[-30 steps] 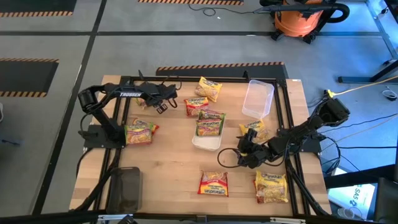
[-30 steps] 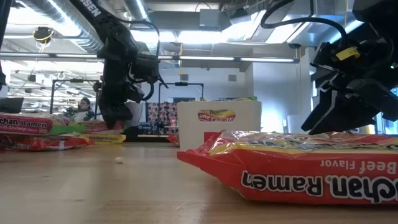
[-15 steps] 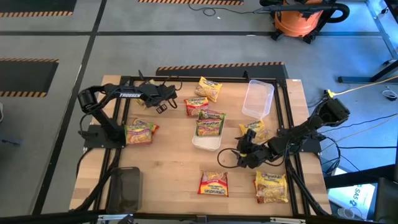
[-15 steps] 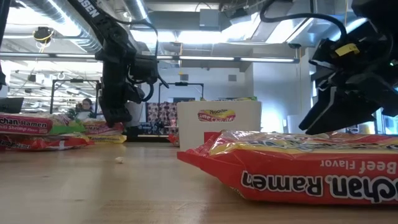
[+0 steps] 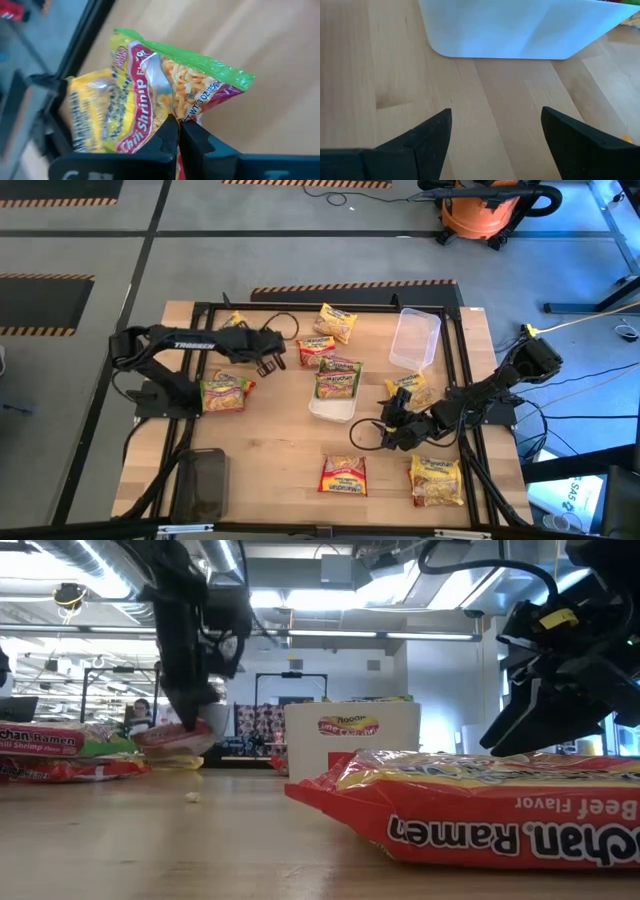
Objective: Sort Maruchan noodles
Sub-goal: Put the green noodle pack into the white bin
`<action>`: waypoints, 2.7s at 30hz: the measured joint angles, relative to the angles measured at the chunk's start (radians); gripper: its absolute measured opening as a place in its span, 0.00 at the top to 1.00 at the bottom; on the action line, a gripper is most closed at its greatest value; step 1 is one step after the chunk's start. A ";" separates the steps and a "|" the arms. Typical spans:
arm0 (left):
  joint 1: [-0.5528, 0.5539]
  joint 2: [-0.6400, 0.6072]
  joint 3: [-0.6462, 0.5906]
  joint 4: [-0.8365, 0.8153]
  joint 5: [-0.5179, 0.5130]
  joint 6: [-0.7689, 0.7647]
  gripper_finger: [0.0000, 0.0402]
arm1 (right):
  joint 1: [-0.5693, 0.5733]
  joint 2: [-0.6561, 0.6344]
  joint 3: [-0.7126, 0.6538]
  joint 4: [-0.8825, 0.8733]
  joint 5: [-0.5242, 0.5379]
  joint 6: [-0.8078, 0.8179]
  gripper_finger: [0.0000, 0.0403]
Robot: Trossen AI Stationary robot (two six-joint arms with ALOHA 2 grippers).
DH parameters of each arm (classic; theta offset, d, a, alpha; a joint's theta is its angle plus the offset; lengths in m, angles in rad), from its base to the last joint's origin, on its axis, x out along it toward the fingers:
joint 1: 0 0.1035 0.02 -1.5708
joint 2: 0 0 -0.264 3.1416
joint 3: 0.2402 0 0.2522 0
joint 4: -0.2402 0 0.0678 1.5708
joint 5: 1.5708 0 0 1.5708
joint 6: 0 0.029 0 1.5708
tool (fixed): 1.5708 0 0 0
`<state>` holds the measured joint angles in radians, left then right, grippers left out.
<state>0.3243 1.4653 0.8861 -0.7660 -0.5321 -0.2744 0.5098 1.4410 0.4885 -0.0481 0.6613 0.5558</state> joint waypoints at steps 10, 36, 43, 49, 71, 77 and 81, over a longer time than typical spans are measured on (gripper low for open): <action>-0.212 0.021 0.001 0.058 0.221 -0.112 0.98 | 0.000 0.000 0.000 0.004 -0.008 0.015 0.29; -0.014 0.025 0.064 -0.010 0.415 -0.020 0.46 | 0.000 0.000 0.000 0.002 -0.095 0.013 0.29; 0.223 0.025 0.011 0.083 0.709 0.080 0.47 | 0.000 0.000 0.000 0.002 -0.095 0.014 0.29; 0.336 0.025 -0.077 0.193 0.865 0.076 0.47 | 0.000 0.000 0.000 0.003 -0.077 0.014 0.29; 0.278 0.126 -0.255 0.554 1.146 -0.014 0.50 | 0.000 0.000 0.001 0.050 -0.051 -0.038 0.29; 0.240 0.164 -0.255 0.569 1.207 -0.008 0.67 | 0.000 0.000 0.001 0.051 -0.049 -0.038 0.29; 0.210 0.165 -0.256 0.600 1.212 -0.007 0.81 | 0.000 0.000 0.001 0.050 -0.048 -0.038 0.29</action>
<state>0.5340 1.6306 0.6304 -0.1656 0.6798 -0.2813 0.5098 1.4414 0.4892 0.0017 0.6129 0.5179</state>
